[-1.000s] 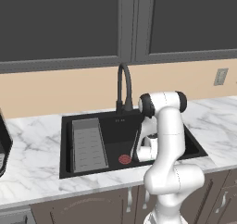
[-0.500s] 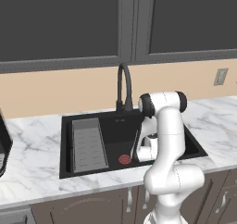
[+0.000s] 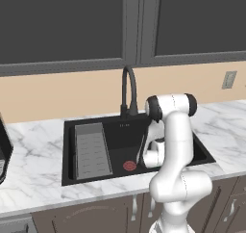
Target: Pick up the sponge and sponge from the sink, and place them back in the cabinet, and close the cabinet doors.
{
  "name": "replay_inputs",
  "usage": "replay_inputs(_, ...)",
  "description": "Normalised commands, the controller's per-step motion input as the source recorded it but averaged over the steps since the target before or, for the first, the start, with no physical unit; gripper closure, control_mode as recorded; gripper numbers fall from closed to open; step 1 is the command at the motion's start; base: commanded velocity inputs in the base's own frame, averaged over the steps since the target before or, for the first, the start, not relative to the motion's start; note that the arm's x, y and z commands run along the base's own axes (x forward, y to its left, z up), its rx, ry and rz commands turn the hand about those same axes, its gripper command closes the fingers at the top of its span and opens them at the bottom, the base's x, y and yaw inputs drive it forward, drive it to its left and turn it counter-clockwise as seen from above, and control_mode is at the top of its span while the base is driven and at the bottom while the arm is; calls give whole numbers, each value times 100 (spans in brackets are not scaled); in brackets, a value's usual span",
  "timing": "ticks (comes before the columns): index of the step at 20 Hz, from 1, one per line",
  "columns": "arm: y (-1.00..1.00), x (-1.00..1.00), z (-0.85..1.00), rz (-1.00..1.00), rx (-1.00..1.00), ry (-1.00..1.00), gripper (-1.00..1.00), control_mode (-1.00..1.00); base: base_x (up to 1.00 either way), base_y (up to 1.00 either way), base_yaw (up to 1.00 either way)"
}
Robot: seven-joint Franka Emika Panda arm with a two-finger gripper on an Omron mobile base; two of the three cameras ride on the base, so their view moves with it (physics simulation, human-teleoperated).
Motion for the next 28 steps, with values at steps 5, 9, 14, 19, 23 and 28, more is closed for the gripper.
replay_inputs(5, -15, 0, 39, 0, 0, 0, 100, -100, 0, 0, 0)
replay_inputs(9, -11, 0, 39, 0, 0, 0, 100, -100, 0, 0, 0)
replay_inputs(14, -3, 0, 46, 0, 0, 0, 100, -100, 0, 0, 0)
replay_inputs(19, -2, 0, 49, 0, 0, 0, 100, -100, 0, 0, 0)
replay_inputs(23, 0, 0, 51, 0, 0, 0, 100, -100, 0, 0, 0)
replay_inputs(28, 0, 0, 54, 0, 0, 0, 100, -100, 0, 0, 0)
